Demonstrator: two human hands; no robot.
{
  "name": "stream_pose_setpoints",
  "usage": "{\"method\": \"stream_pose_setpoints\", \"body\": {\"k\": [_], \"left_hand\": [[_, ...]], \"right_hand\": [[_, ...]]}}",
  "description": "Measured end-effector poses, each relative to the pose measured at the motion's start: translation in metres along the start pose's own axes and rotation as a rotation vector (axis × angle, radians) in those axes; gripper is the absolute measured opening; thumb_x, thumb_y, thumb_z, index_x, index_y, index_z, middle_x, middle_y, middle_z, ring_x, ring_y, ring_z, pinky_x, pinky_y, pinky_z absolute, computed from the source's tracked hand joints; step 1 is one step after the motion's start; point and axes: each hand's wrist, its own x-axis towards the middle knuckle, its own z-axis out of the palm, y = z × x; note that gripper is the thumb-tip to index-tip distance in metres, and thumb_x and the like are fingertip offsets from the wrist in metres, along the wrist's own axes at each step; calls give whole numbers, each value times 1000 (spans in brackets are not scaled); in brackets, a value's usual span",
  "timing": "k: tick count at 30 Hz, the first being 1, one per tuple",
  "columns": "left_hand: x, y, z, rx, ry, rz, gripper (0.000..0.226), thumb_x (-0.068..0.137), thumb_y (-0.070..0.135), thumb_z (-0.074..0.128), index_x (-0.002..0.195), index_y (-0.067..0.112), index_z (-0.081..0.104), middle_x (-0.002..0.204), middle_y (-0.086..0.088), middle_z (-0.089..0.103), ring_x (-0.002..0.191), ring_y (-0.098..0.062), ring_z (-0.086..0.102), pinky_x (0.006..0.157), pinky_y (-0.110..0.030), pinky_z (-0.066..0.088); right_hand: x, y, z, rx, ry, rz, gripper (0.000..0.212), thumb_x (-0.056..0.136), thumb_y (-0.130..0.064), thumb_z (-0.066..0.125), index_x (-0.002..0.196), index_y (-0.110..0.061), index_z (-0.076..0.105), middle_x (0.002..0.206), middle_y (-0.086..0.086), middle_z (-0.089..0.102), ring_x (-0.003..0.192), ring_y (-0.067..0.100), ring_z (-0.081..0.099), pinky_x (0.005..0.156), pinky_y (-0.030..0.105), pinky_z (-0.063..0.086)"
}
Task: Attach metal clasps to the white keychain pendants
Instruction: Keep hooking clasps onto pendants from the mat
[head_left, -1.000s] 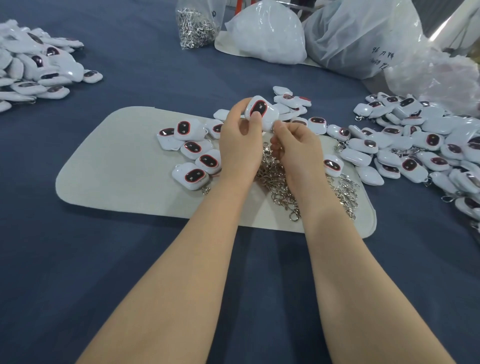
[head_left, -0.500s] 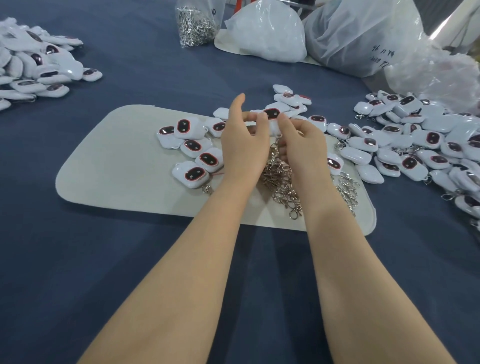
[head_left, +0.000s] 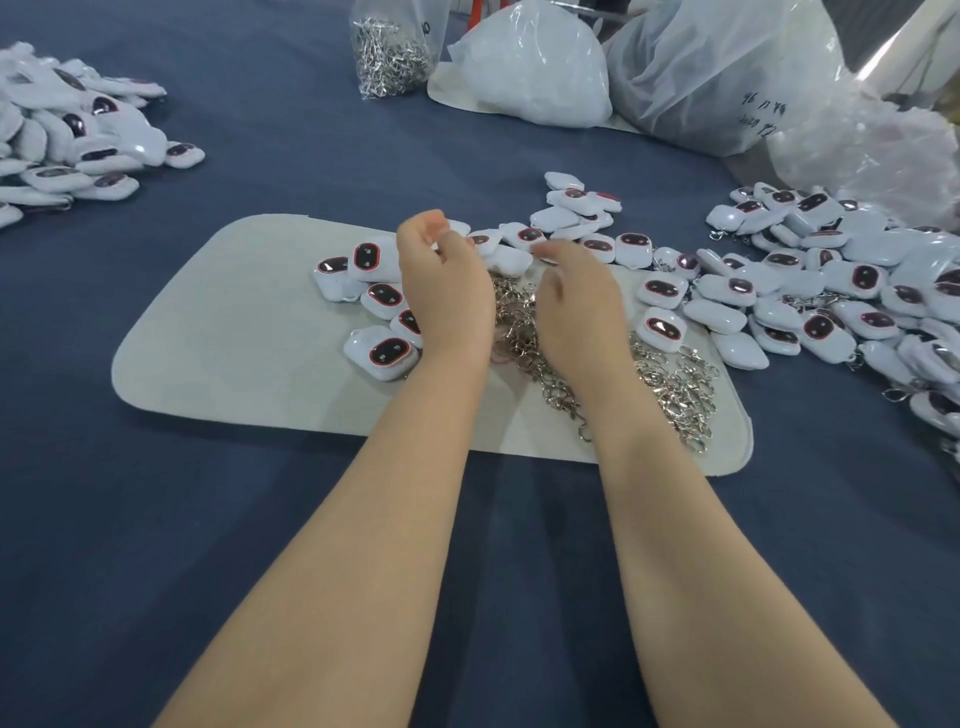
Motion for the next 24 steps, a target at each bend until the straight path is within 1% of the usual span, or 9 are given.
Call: {"method": "stream_pose_setpoints", "body": {"k": [3, 8, 10, 12, 14, 17, 19, 21, 24], "left_hand": [[1, -1, 0, -32, 3, -27, 21, 96, 11, 36, 111, 14, 50, 108, 4, 53, 111, -22, 58, 99, -42, 47], [0, -2, 0, -38, -12, -28, 15, 97, 18, 38, 107, 17, 49, 105, 7, 53, 113, -21, 57, 100, -41, 46], [0, -2, 1, -48, -20, -35, 16, 97, 18, 38, 108, 16, 50, 111, 1, 57, 113, -22, 57, 100, -42, 46], [0, -3, 1, -58, -20, -42, 16, 96, 16, 38, 107, 14, 50, 113, -3, 58, 112, -23, 58, 100, -43, 46], [0, -2, 1, -69, -22, -46, 15, 96, 14, 37, 105, 14, 50, 104, 1, 59, 105, -22, 59, 99, -44, 47], [0, -1, 2, -69, -16, -47, 15, 96, 14, 37, 104, 14, 50, 94, 8, 55, 103, -21, 60, 98, -43, 47], [0, -1, 2, -69, -20, -46, 15, 97, 14, 37, 104, 15, 50, 98, 6, 55, 107, -23, 59, 99, -43, 47], [-1, -1, 2, -71, -30, -46, 14, 97, 15, 37, 103, 16, 49, 97, 8, 55, 107, -22, 59, 99, -42, 47], [-1, 0, 2, -59, -32, -38, 14, 97, 16, 37, 103, 17, 50, 96, 9, 54, 107, -22, 59, 98, -42, 47]], "right_hand": [[-3, 3, 9, -249, -239, -76, 33, 99, -17, 36, 128, -13, 53, 152, 7, 29, 143, 26, 17, 116, 41, 15], [-6, 0, 11, -305, -336, -52, 41, 100, -41, 33, 135, -22, 45, 158, 0, 15, 146, 24, 2, 115, 50, 9], [-4, 0, 12, -334, -352, -58, 43, 100, -41, 32, 136, -22, 44, 156, -1, 21, 145, 24, 7, 114, 50, 13], [-2, 1, 13, -341, -314, -80, 39, 100, -38, 34, 129, -18, 51, 145, 1, 38, 138, 27, 25, 110, 45, 23], [-2, 0, 12, -262, -161, -76, 31, 99, -30, 40, 115, -12, 59, 125, 6, 56, 121, 30, 43, 101, 37, 31], [-4, -4, 11, -145, 33, -9, 23, 96, -19, 44, 103, -7, 62, 109, 11, 61, 106, 31, 49, 88, 36, 37], [-5, -4, 11, -126, 5, -14, 24, 95, -21, 47, 111, -11, 62, 117, 12, 57, 113, 30, 46, 93, 38, 37], [-5, -3, 12, -184, -122, -43, 31, 95, -29, 49, 122, -21, 61, 128, 12, 50, 124, 29, 40, 103, 41, 33], [-4, 0, 14, -264, -216, -61, 31, 95, -33, 48, 123, -27, 60, 127, 9, 51, 125, 30, 41, 105, 44, 32]]}}
